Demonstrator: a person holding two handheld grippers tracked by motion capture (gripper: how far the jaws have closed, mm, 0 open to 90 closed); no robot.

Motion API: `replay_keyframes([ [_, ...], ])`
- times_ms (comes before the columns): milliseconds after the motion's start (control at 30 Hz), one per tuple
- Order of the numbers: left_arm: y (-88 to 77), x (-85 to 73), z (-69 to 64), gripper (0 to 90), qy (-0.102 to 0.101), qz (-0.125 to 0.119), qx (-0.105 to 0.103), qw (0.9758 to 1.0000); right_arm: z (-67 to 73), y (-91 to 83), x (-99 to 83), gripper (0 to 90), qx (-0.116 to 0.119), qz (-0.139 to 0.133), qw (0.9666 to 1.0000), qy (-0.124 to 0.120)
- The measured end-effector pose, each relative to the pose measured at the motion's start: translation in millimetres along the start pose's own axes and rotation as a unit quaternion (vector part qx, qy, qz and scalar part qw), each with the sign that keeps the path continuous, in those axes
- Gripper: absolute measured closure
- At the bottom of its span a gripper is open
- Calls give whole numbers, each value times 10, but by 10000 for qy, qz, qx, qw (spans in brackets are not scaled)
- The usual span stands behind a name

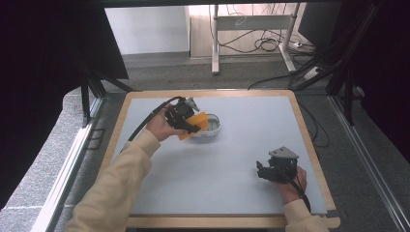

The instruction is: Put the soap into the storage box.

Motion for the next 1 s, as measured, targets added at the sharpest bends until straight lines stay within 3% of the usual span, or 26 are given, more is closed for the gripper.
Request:
replay_keyframes([
  [400, 164, 5, 148, 618, 195, 60, -146, 9997, 8, -10, -3, 137, 20, -1, 10000, 9],
  [500, 192, 19, 183, 618, 139, 10, -219, 9997, 6, -12, -2, 137, 19, -8, 10000, 6],
  [800, 235, 63, 246, 618, 292, 68, -318, 9990, 3, -9, -9, 137, 19, 14, 10000, 9],
  [1000, 255, 131, 305, 618, 319, -22, -385, 9987, -6, -6, -9, 137, 11, 8, 10000, 3],
])
Point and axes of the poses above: each handheld gripper's, and its own axes: y roughly forward along the jaws, x roughly out of its top, z roughly to its left, the point moved 10 cm from there along y, roughly forward along the jaws, and after that the axes turned 12 degrees about y, right-handed, at the moved point
